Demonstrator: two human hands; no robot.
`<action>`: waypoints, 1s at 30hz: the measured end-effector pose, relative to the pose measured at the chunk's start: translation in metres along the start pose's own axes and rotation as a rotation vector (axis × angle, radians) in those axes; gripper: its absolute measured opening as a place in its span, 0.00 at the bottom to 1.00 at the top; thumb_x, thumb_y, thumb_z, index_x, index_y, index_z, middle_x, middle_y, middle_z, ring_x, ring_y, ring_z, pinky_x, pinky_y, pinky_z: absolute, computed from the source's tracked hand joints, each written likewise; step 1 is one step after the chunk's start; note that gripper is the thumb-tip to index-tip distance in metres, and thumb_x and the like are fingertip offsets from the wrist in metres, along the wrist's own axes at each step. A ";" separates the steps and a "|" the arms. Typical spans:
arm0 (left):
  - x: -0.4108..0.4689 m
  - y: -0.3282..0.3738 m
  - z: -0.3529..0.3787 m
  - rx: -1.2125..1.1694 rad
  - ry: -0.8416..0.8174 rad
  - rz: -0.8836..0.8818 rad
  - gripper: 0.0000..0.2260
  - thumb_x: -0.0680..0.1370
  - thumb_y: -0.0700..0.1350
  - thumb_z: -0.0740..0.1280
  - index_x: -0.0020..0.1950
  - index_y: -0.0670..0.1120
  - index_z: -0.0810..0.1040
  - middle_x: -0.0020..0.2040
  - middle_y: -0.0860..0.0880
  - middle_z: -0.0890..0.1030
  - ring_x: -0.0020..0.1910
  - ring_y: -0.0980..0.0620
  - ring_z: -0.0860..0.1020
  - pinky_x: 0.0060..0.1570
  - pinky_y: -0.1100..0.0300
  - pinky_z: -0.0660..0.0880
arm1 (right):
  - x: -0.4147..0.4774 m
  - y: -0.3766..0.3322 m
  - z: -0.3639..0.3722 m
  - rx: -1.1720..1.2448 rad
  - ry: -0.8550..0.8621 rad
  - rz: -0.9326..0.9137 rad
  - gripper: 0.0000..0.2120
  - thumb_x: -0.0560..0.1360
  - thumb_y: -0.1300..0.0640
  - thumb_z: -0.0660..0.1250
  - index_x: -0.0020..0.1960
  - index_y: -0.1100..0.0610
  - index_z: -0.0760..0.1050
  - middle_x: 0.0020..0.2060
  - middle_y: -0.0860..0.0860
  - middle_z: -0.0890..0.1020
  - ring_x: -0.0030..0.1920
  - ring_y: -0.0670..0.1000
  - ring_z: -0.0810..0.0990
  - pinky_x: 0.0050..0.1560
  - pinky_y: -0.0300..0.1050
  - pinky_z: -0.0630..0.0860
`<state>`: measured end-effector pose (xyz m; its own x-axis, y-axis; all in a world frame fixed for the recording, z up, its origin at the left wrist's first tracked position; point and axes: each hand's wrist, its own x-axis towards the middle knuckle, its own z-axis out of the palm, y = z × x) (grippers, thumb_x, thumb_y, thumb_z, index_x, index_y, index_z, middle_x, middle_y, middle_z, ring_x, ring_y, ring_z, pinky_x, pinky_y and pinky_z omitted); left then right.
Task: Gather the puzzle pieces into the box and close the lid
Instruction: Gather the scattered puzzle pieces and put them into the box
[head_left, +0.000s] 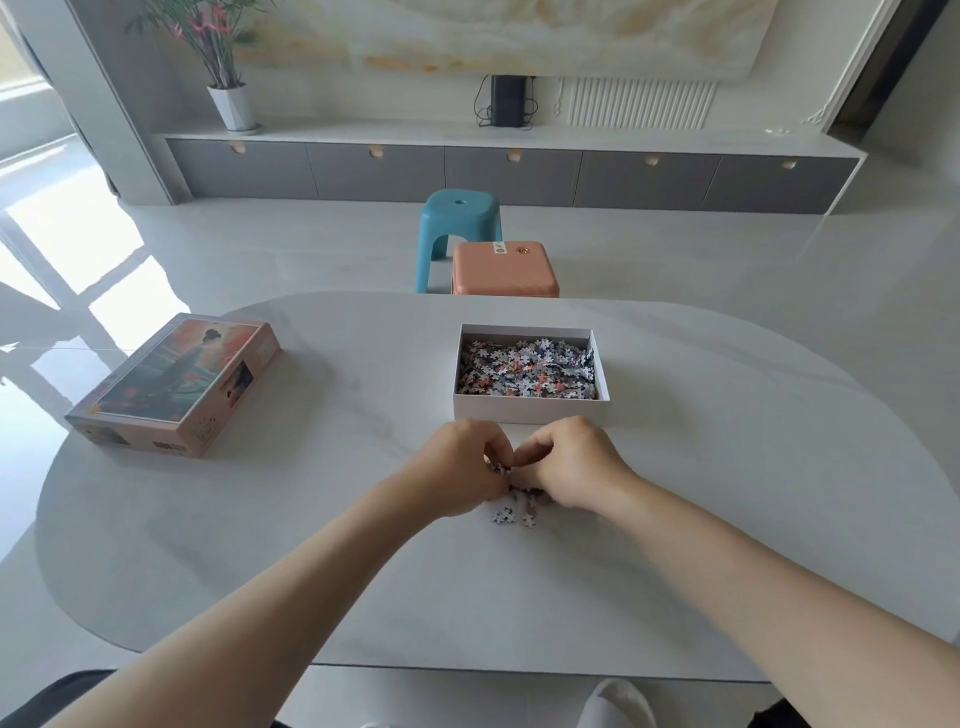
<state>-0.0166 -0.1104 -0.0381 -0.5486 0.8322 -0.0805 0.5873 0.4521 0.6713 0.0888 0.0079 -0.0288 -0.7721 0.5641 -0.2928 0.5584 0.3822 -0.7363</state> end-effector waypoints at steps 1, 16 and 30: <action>0.002 0.001 -0.002 -0.051 0.016 -0.017 0.11 0.68 0.37 0.72 0.37 0.53 0.77 0.38 0.54 0.80 0.35 0.51 0.81 0.36 0.58 0.78 | 0.000 -0.001 -0.002 0.084 0.008 0.014 0.06 0.65 0.59 0.80 0.39 0.51 0.85 0.35 0.48 0.86 0.38 0.51 0.85 0.44 0.50 0.84; 0.051 0.015 -0.043 -0.031 0.222 0.087 0.08 0.76 0.46 0.68 0.54 0.53 0.82 0.50 0.57 0.83 0.47 0.61 0.78 0.45 0.71 0.69 | 0.046 -0.023 -0.049 -0.265 0.317 -0.391 0.11 0.79 0.56 0.67 0.59 0.53 0.83 0.55 0.49 0.84 0.57 0.49 0.81 0.57 0.35 0.71; -0.005 -0.009 -0.021 0.338 -0.019 0.362 0.19 0.73 0.57 0.70 0.61 0.52 0.76 0.56 0.54 0.75 0.54 0.55 0.74 0.55 0.56 0.74 | -0.012 -0.001 -0.020 -0.649 -0.151 -0.284 0.24 0.65 0.40 0.77 0.55 0.49 0.77 0.50 0.47 0.73 0.51 0.49 0.74 0.51 0.42 0.71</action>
<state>-0.0317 -0.1254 -0.0289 -0.2645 0.9594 0.0978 0.9001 0.2092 0.3822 0.1043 0.0156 -0.0123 -0.9216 0.2889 -0.2593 0.3611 0.8831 -0.2995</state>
